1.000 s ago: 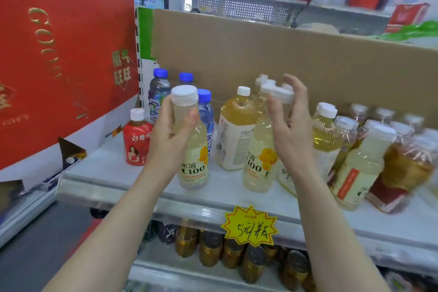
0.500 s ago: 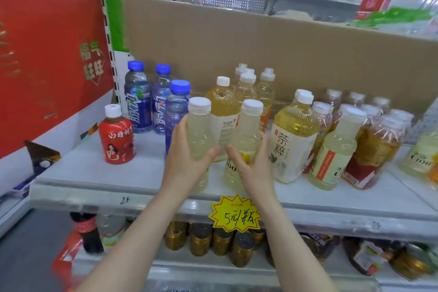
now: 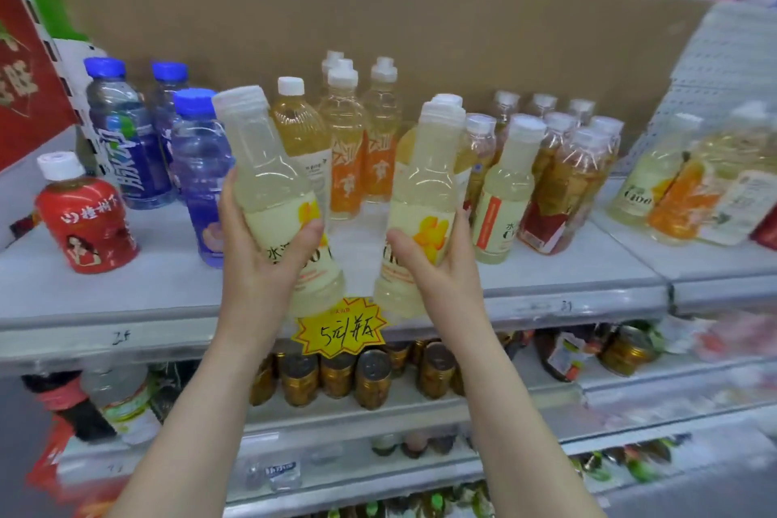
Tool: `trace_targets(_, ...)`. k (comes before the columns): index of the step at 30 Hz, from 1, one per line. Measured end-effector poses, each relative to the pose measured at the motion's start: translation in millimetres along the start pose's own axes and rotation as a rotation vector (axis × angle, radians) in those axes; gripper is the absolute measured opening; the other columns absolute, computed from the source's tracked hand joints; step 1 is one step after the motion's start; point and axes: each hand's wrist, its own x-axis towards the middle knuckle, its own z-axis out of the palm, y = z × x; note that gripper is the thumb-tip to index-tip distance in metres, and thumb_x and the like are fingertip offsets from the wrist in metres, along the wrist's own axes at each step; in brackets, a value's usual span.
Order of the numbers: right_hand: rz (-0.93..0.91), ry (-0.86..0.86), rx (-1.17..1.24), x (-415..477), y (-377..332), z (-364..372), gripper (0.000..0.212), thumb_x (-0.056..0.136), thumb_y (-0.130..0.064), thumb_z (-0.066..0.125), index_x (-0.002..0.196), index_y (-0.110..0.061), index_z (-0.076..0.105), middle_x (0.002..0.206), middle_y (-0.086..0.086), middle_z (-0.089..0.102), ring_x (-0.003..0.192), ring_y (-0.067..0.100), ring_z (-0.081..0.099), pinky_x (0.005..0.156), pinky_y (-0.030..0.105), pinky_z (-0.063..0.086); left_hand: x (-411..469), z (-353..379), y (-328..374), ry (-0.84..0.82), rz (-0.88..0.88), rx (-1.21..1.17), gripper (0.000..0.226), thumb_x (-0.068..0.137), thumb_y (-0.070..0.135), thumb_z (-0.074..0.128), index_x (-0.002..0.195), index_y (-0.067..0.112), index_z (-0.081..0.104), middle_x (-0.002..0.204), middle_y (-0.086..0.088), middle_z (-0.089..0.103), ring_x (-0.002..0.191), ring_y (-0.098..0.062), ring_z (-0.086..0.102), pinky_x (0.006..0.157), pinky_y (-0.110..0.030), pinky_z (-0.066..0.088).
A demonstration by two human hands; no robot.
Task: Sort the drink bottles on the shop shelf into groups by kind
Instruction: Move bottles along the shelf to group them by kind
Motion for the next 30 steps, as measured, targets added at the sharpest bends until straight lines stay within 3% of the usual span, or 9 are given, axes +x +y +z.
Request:
trace_targets(2,0.032,0.047,0.045,-12.5,0.8,-30.6,0.063,0.081,-0.037,0.077,0.137,-0.029,0.048,0.127,-0.006,0.067,0.119,0.014,0.064,0.103,0.043,0.05,-16.6,21.2,9.5,-0.053,-0.06,-0.105,0.08,0.079,0.026,0.076,0.147,0.025,0.034,0.129,0.006,0.062,0.116,-0.012,0.062,0.096,-0.036,0.053)
trace_targets(7,0.117,0.121,0.057,-40.6,-0.3,-128.3,0.053,0.076,-0.04,0.076,0.124,-0.027,0.056,0.108,-0.005,0.073,0.103,0.015,0.07,0.088,0.035,0.056,-69.1,97.5,13.3,-0.212,-0.218,-0.238,0.071,0.074,0.02,0.082,0.133,0.032,0.045,0.114,0.006,0.07,0.103,-0.016,0.068,0.087,-0.041,0.057)
trace_targets(10,0.163,0.158,-0.004,-57.0,-1.8,-196.3,0.053,0.073,-0.05,0.075,0.118,-0.027,0.06,0.104,-0.003,0.073,0.099,0.019,0.071,0.088,0.046,0.057,-101.9,157.1,12.8,-0.274,-0.287,-0.278,0.078,0.071,0.028,0.078,0.14,0.032,0.041,0.119,0.001,0.069,0.106,-0.02,0.068,0.087,-0.042,0.056)
trace_targets(13,0.19,0.19,-0.061,-72.2,-5.5,-265.2,0.056,0.072,-0.055,0.073,0.12,-0.028,0.061,0.103,-0.005,0.074,0.1,0.018,0.071,0.093,0.052,0.056,-133.9,222.0,16.4,-0.346,-0.34,-0.317,0.077,0.063,0.039,0.079,0.133,0.035,0.047,0.118,0.003,0.069,0.108,-0.022,0.067,0.09,-0.046,0.055)
trace_targets(18,0.203,0.272,-0.13,-91.3,-8.6,-368.3,0.061,0.07,-0.06,0.071,0.121,-0.029,0.061,0.105,-0.008,0.074,0.1,0.014,0.071,0.092,0.047,0.057,-184.2,326.4,22.8,-0.452,-0.374,-0.355,0.07,0.072,0.041,0.079,0.134,0.042,0.046,0.123,0.001,0.067,0.112,-0.027,0.066,0.094,-0.055,0.053)
trace_targets(21,0.212,0.307,-0.141,-91.4,-11.5,-421.5,0.057,0.071,-0.061,0.07,0.119,-0.032,0.062,0.106,-0.004,0.074,0.1,0.016,0.072,0.089,0.046,0.058,-204.5,381.3,29.8,-0.467,-0.402,-0.372,0.059,0.081,0.038,0.077,0.132,0.043,0.048,0.119,0.003,0.069,0.11,-0.026,0.067,0.09,-0.052,0.056)
trace_targets(27,0.205,0.389,-0.097,-73.7,-6.7,-501.0,0.052,0.072,-0.058,0.071,0.116,-0.032,0.063,0.101,-0.007,0.075,0.096,0.015,0.073,0.075,0.029,0.058,-210.3,466.3,32.6,-0.528,-0.411,-0.379,0.053,0.081,0.044,0.076,0.126,0.052,0.049,0.12,0.009,0.068,0.11,-0.021,0.068,0.096,-0.058,0.052)
trace_targets(30,0.183,0.411,-0.099,-53.5,-0.4,-537.3,0.053,0.07,-0.06,0.07,0.115,-0.034,0.063,0.1,-0.009,0.075,0.095,0.013,0.073,0.073,0.028,0.059,-199.6,510.2,27.9,-0.535,-0.356,-0.392,0.064,0.075,0.05,0.076,0.132,0.047,0.047,0.12,0.009,0.068,0.111,-0.019,0.067,0.098,-0.055,0.051)
